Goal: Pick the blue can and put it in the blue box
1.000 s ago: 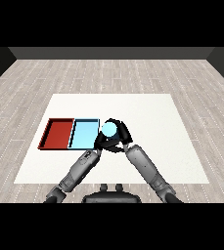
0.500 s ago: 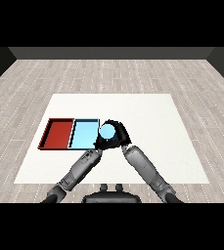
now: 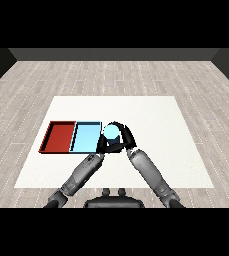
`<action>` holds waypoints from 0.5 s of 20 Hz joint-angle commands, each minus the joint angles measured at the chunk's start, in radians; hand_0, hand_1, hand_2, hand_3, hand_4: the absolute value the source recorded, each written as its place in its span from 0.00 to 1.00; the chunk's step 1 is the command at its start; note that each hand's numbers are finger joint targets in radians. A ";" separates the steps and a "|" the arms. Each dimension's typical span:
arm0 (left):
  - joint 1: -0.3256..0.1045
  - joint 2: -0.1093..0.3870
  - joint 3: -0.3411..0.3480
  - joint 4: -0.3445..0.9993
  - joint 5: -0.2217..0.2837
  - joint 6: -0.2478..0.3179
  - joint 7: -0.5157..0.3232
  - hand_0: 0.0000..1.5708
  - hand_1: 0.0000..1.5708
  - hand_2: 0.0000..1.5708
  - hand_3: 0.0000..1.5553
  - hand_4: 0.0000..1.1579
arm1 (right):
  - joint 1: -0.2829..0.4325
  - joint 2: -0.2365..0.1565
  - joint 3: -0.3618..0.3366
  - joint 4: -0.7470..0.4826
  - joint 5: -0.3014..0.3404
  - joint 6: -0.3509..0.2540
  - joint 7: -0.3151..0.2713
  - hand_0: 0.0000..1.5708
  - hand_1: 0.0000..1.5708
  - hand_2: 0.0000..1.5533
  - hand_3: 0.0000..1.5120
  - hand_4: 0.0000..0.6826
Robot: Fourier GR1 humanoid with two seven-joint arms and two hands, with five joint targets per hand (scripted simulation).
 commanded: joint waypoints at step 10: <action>0.075 0.001 0.018 -0.073 -0.078 0.010 0.002 1.00 1.00 1.00 0.96 0.98 | 0.045 -0.009 -0.052 0.058 -0.003 0.123 -0.099 0.00 0.00 0.00 0.00 0.00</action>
